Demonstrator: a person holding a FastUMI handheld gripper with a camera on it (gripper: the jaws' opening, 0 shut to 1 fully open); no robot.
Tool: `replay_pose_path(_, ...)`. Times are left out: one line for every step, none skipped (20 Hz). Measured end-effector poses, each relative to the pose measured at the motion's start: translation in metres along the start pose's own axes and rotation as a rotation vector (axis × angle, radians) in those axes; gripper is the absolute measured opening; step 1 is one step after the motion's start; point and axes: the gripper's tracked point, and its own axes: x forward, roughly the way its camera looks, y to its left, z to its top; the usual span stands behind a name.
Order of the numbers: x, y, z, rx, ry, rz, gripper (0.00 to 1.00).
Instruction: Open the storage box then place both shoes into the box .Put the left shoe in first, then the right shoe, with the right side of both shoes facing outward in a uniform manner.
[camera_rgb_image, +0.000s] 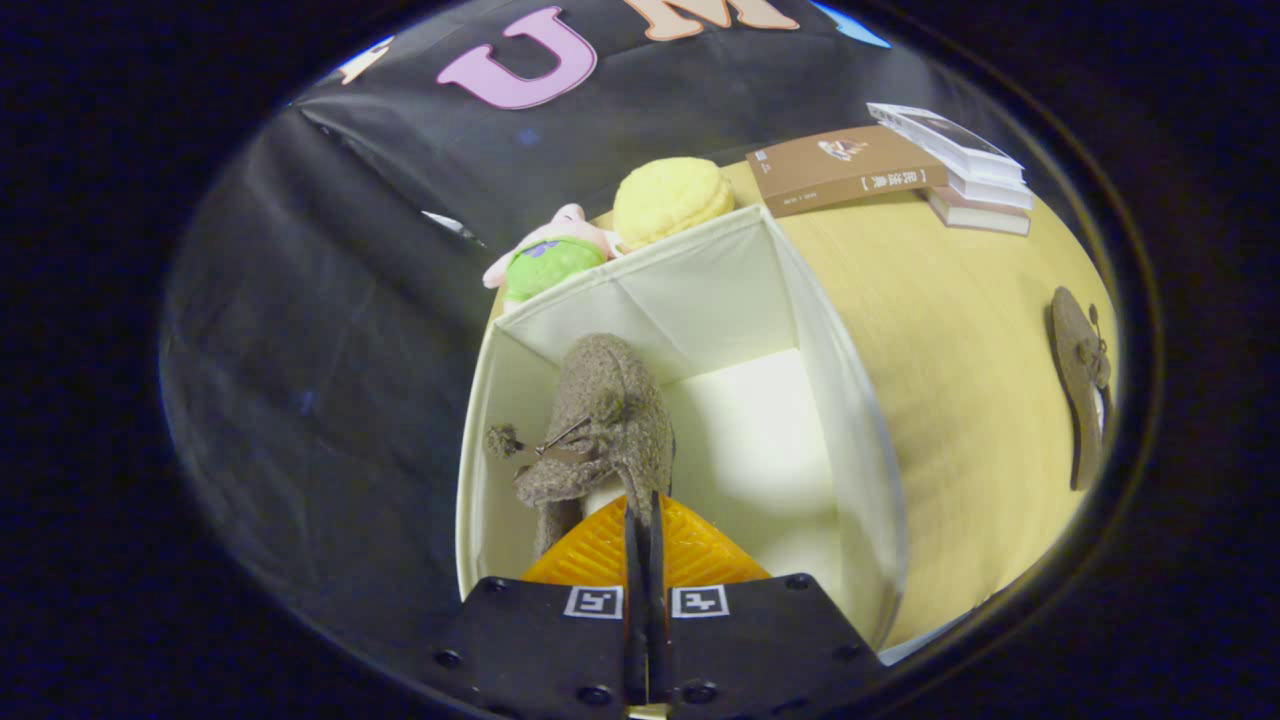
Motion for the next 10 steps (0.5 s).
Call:
replay_pose_path(0.005, 0.002, -0.004, 0.005, 0.013, -0.006, 0.04)
replay_pose_path(0.011, 0.001, -0.008, 0.008, 0.021, -0.023, 0.04)
replay_pose_path(0.015, 0.000, -0.012, 0.004, 0.031, -0.040, 0.04)
replay_pose_path(0.018, 0.001, -0.016, -0.003, 0.038, -0.060, 0.04)
replay_pose_path(0.020, 0.000, -0.015, -0.018, 0.032, -0.074, 0.04)
replay_pose_path(0.025, 0.001, -0.018, -0.031, 0.043, -0.080, 0.04)
replay_pose_path(0.028, 0.002, -0.022, -0.037, 0.060, -0.081, 0.04)
replay_pose_path(0.030, 0.002, -0.026, -0.043, 0.075, -0.085, 0.04)
replay_pose_path(0.031, 0.001, -0.028, -0.058, 0.081, -0.092, 0.04)
replay_pose_path(0.031, -0.001, -0.029, -0.071, 0.083, -0.099, 0.06)
